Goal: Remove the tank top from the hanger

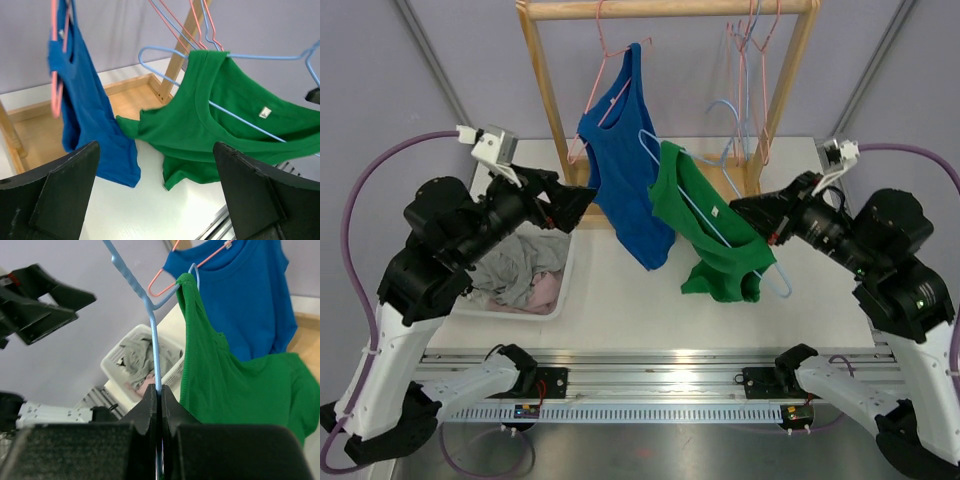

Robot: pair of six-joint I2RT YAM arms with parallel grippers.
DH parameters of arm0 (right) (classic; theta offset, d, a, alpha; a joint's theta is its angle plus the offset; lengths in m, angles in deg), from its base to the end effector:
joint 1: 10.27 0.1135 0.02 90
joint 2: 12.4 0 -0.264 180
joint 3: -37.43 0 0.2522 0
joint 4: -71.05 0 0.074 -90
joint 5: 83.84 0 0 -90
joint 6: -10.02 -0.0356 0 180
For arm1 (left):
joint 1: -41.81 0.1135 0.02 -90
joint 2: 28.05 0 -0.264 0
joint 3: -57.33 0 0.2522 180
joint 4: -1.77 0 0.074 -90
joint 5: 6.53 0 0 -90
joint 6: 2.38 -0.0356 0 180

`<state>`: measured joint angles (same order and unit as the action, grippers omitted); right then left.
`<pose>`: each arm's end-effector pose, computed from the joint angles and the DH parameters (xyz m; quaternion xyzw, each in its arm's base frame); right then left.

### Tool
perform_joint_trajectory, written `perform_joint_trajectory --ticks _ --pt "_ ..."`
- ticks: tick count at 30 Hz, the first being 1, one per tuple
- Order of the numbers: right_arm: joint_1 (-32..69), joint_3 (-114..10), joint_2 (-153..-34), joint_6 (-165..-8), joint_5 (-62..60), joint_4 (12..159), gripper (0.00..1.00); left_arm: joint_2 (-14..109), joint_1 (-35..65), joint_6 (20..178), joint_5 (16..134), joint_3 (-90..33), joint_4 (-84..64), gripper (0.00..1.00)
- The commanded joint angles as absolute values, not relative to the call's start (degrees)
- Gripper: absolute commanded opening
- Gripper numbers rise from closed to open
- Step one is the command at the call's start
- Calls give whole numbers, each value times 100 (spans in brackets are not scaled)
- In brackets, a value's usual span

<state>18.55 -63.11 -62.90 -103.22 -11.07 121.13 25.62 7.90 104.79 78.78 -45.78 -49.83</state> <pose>0.1019 0.0681 0.5104 -0.1398 0.6934 0.4019 0.5815 0.1121 -0.0788 0.5137 0.1328 0.7079 -0.3254 0.6126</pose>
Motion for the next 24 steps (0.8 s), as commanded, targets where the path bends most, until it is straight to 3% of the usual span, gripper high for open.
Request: perform_joint_trajectory --ticks 1,7,9,17,21,22,24 --pt "1873 -5975 -5619 -10739 -1449 11883 0 2706 148 10073 8654 -4425 -4251 99" --pt "1882 -5473 -4941 -11327 -1659 11839 0 2767 -1503 9414 9444 -3624 -3169 99" --pt "1873 -5412 -4861 -11390 -1826 11830 0 3056 -2134 9158 10242 -3633 -2887 99" --pt "1882 -5543 -4764 -11408 -2152 12163 0 3936 -2683 8885 11009 -3729 -2166 96" --pt "1873 -5561 -4659 -11294 -2153 12295 0 4226 -2683 8850 11660 -3712 -2025 76" --pt "1873 -5578 -4598 -11250 -1987 12331 0 4244 -2683 8841 11722 -3686 -1990 56" --pt "1882 -5596 -4571 -11092 -1784 12515 0 4244 -2683 8859 11784 -3624 -1972 41"
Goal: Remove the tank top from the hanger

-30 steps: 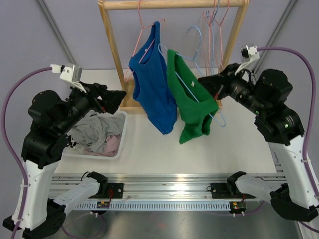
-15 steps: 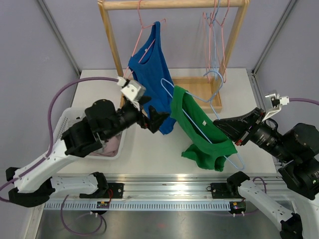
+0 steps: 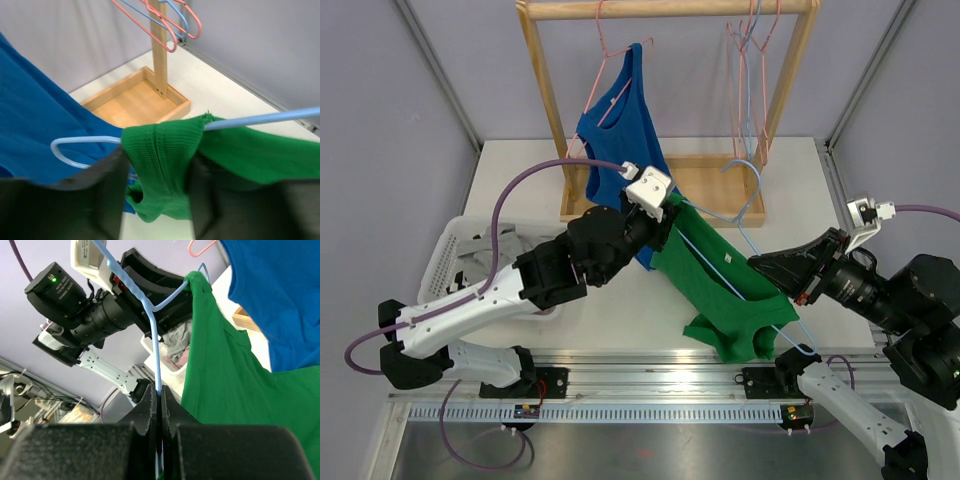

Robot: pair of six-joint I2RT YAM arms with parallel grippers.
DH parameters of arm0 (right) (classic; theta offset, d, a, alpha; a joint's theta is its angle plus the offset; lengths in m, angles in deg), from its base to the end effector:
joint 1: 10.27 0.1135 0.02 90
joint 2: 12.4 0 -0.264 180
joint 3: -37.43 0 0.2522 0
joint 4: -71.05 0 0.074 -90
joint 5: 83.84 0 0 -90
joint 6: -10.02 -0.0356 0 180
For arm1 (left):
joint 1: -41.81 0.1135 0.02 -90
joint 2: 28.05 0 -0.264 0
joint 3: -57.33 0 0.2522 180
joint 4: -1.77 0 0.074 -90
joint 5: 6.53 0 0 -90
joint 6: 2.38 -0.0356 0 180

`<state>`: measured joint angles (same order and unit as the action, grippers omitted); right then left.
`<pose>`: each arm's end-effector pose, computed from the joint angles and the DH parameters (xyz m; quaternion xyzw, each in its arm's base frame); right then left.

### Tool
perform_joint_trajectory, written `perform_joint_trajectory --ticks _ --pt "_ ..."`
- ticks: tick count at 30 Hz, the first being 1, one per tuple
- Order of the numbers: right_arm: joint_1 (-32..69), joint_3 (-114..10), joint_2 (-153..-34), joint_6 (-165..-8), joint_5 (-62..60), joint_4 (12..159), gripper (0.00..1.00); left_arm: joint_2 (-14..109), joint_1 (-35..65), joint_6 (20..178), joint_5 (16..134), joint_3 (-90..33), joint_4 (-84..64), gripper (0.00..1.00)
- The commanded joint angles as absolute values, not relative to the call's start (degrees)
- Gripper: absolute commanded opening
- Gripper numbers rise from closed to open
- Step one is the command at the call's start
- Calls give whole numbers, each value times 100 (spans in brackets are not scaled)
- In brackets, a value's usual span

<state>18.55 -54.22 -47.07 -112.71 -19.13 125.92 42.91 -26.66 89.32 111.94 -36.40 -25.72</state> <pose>0.0333 0.0357 0.4791 -0.1344 0.6821 0.4900 0.5259 0.1154 -0.2462 0.4520 0.2533 0.6870 -0.2294 0.6413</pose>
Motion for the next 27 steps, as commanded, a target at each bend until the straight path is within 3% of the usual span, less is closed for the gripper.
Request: perform_joint_trajectory --ticks 1,5,9,11,14,19,20,21,22,27 --pt "1873 -5622 -4588 -11039 -1557 12585 0 4200 -2683 8868 11749 -3589 -1920 28" --pt "1873 -5552 -4641 -10837 -1396 12796 0 4104 -2683 8946 11914 -3510 -2007 2" --pt "1873 -5421 -4632 -10556 -1458 12937 0 3937 -2666 8982 12477 -3475 -2297 0" --pt "1873 -5315 -4606 -10459 -1607 12973 0 3840 -2613 9043 12723 -3466 -2446 7" --pt "1873 -5148 -4562 -10467 -1791 12797 0 3647 -2525 9149 12497 -3378 -2597 31" --pt "1873 -5165 -4624 -10538 -2099 12577 0 3602 -2455 9219 12040 -3246 -2631 32" --pt "1873 -5174 -4632 -10546 -2108 12560 0 3611 -2437 9219 11952 -3237 -2631 30" --pt "1873 -5174 -4606 -10546 -2143 12551 0 3655 -2428 9219 11907 -3237 -2623 10" --pt "1882 -5174 -4597 -10538 -2161 12542 0 3690 -2428 9202 11881 -3281 -2649 3" --pt "1873 -5270 -4466 -10178 -2485 12717 0 3927 -2376 9447 12932 -3422 -2859 0"
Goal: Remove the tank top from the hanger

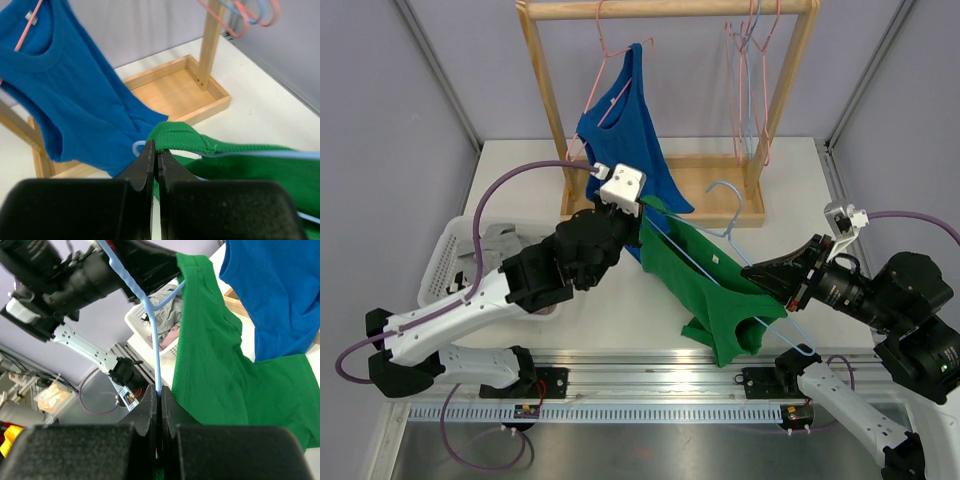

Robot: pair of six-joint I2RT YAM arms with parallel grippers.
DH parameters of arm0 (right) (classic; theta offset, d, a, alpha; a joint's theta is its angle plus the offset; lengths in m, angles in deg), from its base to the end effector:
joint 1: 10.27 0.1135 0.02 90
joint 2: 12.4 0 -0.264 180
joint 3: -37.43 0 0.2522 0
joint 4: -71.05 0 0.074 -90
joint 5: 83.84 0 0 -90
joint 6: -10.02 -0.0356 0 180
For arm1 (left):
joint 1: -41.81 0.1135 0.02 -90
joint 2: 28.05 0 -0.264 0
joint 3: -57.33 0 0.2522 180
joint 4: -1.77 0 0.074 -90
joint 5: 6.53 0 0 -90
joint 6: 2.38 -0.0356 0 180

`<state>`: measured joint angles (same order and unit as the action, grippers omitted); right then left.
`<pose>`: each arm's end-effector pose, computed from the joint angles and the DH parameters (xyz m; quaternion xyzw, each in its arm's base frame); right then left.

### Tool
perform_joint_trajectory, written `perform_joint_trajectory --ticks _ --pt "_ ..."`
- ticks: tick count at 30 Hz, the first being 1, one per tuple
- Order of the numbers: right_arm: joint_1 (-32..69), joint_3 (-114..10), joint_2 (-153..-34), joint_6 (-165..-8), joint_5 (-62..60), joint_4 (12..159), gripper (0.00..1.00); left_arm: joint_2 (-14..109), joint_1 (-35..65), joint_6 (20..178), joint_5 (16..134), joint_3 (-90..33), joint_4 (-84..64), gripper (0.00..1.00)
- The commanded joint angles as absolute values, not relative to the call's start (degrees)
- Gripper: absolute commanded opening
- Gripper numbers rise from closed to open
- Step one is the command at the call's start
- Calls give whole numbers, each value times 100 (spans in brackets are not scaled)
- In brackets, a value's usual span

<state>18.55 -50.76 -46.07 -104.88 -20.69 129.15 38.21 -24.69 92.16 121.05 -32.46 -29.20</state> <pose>0.0380 0.0393 0.4586 -0.1831 0.7031 0.4519 0.5177 0.1181 -0.2172 0.4426 0.1840 0.7193 -0.1659 0.6490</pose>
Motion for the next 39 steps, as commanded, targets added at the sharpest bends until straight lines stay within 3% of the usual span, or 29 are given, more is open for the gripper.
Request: perform_joint_trajectory --ticks 1,5,9,12,13,15,16,18,22,24,26,27,29,31,32,33,34,35,39 --pt "1873 -5306 -4431 -10090 -2530 12874 0 3945 -2254 9883 13605 -3448 -2982 0" --pt "1873 -5324 -4036 -9633 -2653 13060 0 3647 -1551 11344 13833 -3432 -4124 0" --pt "1882 -5114 -3798 -9536 -2582 12633 0 3260 -1145 11548 12831 -2940 -3906 0" --pt "1873 -4387 -3605 -9737 -2584 11746 0 3041 -1154 11330 11428 -2597 -3346 0" --pt "1873 -4096 -3526 -9860 -2478 10724 0 2918 -1163 11059 10066 -2108 -3004 0" --pt "1873 -2915 -3315 -10430 -2171 9263 0 2610 -1215 10864 8609 -1570 -1896 0" --pt "1882 -2515 -3279 -10606 -2048 7497 0 2566 -1390 10724 7480 -1132 -1597 0" --pt "1873 -1507 -3471 -11011 -1532 4825 0 2591 -1706 10582 6943 -883 -1226 0" --pt "1873 -1052 -4577 -10752 -414 2218 0 3012 -2296 10502 6555 -575 -1225 0" --pt "1873 -1000 -5079 -10311 332 1856 0 3171 -2393 10572 7129 -539 -1426 0" --pt "1873 -1278 -5151 -9950 1008 2500 0 3347 -2437 10721 7912 -574 -1872 3" --pt "1873 -1568 -5081 -9862 1029 4158 0 3382 -2437 10844 8439 -644 -2102 3" --pt "1873 -2296 -5098 -10069 1369 6134 0 3435 -2437 11213 9785 -767 -2837 3" --pt "1873 -3080 -5238 -10177 1591 7870 0 3400 -2446 11460 10429 -890 -3192 15" --pt "1873 -3369 -5369 -10160 1775 8188 0 3287 -2446 11495 10508 -899 -3368 32" --pt "1873 -3520 -5458 -10108 1838 8661 0 3234 -2437 11565 10579 -899 -3430 41" --pt "1873 -3696 -5572 -9968 1908 8857 0 3155 -2437 11583 10588 -899 -3536 58" --pt "1873 -4211 -5904 -9906 2065 9103 0 3050 -2437 11610 10588 -926 -3615 84" --pt "1873 -5765 -7047 -9580 2312 10429 0 2795 -2455 11697 10579 -1136 -4063 99"
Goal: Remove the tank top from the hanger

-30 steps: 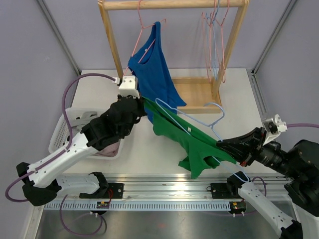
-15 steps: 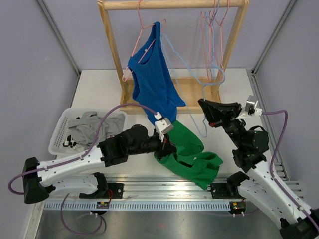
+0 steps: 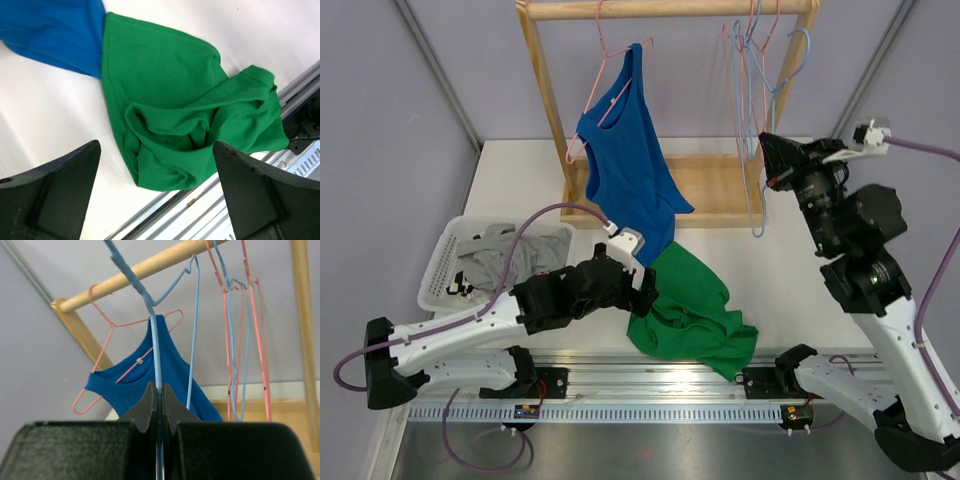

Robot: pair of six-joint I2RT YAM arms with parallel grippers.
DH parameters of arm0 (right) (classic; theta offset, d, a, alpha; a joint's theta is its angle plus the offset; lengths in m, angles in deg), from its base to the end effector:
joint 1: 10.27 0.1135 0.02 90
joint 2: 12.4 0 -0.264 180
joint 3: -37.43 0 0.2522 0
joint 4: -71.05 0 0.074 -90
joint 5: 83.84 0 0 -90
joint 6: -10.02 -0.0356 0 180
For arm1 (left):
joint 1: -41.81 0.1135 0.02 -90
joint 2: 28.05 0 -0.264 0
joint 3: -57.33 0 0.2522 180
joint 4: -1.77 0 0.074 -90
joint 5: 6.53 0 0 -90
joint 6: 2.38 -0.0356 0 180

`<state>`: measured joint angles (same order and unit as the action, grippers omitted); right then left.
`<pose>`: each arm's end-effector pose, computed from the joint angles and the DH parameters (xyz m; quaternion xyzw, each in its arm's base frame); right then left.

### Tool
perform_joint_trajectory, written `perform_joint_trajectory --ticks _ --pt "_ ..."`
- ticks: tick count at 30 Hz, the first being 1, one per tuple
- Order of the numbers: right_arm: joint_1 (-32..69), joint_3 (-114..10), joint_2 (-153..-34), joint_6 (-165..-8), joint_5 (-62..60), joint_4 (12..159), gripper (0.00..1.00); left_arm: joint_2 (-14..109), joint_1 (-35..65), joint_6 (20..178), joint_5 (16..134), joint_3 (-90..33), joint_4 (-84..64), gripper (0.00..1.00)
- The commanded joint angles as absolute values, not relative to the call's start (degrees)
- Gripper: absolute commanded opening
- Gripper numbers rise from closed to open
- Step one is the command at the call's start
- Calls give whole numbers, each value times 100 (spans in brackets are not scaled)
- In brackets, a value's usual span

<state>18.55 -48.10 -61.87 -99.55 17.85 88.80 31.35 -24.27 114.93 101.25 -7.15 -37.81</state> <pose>0.1399 0.0687 0.4968 0.0353 0.5873 0.2761 0.7600 0.1015 -0.2019 0.3020 0.2223 0.8487 -0.2410 0.4150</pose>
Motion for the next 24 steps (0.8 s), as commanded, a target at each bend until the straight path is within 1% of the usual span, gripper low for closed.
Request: perform_joint_trajectory --ticks 1,2,4,5,8,10,14,17,19,24 --pt "1873 -6068 -7284 -9501 2374 10580 0 2750 -2472 11733 10632 -1206 -4247 99" --pt "1882 -6662 -7739 -9448 2444 10704 0 2689 -2490 11759 10667 -1242 -4335 99" --pt "1865 -7237 -8172 -9290 2436 10985 0 2522 -2490 11777 10711 -1286 -4528 99" --pt "1865 -7822 -8601 -9290 2392 11091 0 2469 -2499 11777 10711 -1295 -4599 99" --pt "1856 -8721 -9287 -9325 2514 11434 0 2311 -2507 11821 10790 -1330 -4889 99" --pt "1777 -9013 -9727 -9281 2524 11338 0 2188 -2516 11830 10834 -1321 -5021 99" --pt "1408 -10154 -10581 -9412 2182 11662 0 2065 -2534 11874 10826 -1321 -5153 99" --pt "1153 -10682 -11126 -9535 1874 11846 0 1985 -2560 11891 10852 -1304 -5171 99" --pt "1074 -10860 -11372 -9536 1908 11926 0 1968 -2569 11900 10878 -1269 -5154 99" --pt "880 -10843 -11426 -9650 1707 11917 0 2161 -2639 11935 10738 -1190 -4961 99"
